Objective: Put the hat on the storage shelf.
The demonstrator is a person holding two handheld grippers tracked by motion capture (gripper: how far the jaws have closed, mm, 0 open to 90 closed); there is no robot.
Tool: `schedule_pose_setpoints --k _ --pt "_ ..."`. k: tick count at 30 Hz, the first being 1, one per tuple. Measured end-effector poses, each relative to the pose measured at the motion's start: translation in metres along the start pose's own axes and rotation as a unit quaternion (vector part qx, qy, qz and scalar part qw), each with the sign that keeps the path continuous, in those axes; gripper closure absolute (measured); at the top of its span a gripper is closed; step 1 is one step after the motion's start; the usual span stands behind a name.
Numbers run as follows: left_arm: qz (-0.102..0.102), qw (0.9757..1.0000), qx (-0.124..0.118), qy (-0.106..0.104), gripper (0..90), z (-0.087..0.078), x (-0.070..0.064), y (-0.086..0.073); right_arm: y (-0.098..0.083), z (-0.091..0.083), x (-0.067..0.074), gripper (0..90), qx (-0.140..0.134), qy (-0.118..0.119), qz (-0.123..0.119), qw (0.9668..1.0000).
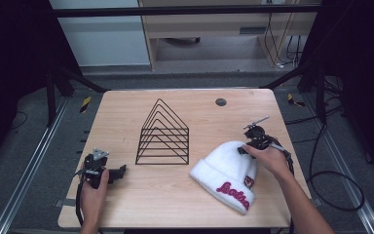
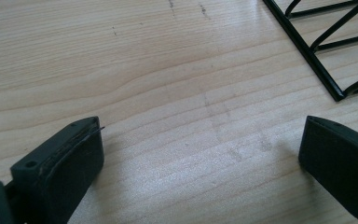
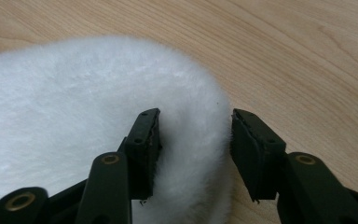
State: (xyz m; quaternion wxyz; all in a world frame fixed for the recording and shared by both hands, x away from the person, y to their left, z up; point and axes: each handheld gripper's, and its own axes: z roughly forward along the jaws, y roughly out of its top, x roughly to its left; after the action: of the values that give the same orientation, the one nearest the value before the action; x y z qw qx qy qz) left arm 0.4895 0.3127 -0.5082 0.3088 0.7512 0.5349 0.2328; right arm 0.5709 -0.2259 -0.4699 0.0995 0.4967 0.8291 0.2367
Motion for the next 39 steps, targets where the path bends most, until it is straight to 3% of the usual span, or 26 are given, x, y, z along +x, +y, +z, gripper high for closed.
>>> schedule_pose_setpoints --k 6,11,22,24,28,29,31,32,33,34,36,37,38,39 --pt "0.0 1.0 0.0 0.0 0.0 0.0 0.0 0.0 -0.002 0.003 0.002 58.0 0.005 0.002 0.008 1.0" --pt "0.0 1.0 0.0 0.0 0.0 0.0 0.0 0.0 -0.002 0.004 0.003 69.4 0.006 0.008 -0.002 0.9999" --pt "0.0 1.0 0.0 0.0 0.0 0.0 0.0 0.0 -0.003 0.003 0.004 79.9 0.004 0.016 -0.015 0.9998" --pt "0.0 1.0 0.0 0.0 0.0 0.0 0.0 0.0 -0.004 -0.001 0.005 81.4 -0.004 0.012 -0.024 0.9996" --pt "0.0 1.0 0.0 0.0 0.0 0.0 0.0 0.0 -0.005 -0.02 0.013 82.9 -0.045 -0.003 -0.05 0.9977" --pt "0.0 1.0 0.001 0.0 0.0 0.0 0.0 0.0 -0.006 -0.036 0.021 83.6 -0.079 -0.009 -0.072 0.9942" --pt "0.0 1.0 0.001 0.0 0.0 0.0 0.0 0.0 -0.007 -0.042 0.025 83.6 -0.09 -0.012 -0.079 0.9927" --pt "0.0 1.0 0.001 0.0 0.0 0.0 0.0 0.0 -0.011 -0.058 0.037 83.8 -0.118 -0.02 -0.098 0.988" --pt "0.0 1.0 0.001 0.0 0.0 0.0 0.0 0.0 -0.011 -0.058 0.037 83.8 -0.118 -0.02 -0.098 0.988" --pt "0.0 1.0 0.001 0.0 0.0 0.0 0.0 0.0 -0.014 -0.072 0.049 83.9 -0.14 -0.028 -0.12 0.9825" --pt "0.0 1.0 0.001 0.0 0.0 0.0 0.0 0.0 -0.016 -0.085 0.06 84.0 -0.157 -0.03 -0.137 0.9775" --pt "0.0 1.0 0.001 0.0 0.0 0.0 0.0 0.0 -0.016 -0.085 0.06 84.0 -0.157 -0.03 -0.137 0.9775" --pt "0.0 1.0 0.001 0.0 0.0 0.0 0.0 0.0 -0.018 -0.098 0.071 84.1 -0.177 -0.034 -0.157 0.971" --pt "-0.001 1.0 0.001 0.0 0.0 0.0 0.0 0.0 -0.018 -0.098 0.071 84.1 -0.177 -0.034 -0.157 0.971"
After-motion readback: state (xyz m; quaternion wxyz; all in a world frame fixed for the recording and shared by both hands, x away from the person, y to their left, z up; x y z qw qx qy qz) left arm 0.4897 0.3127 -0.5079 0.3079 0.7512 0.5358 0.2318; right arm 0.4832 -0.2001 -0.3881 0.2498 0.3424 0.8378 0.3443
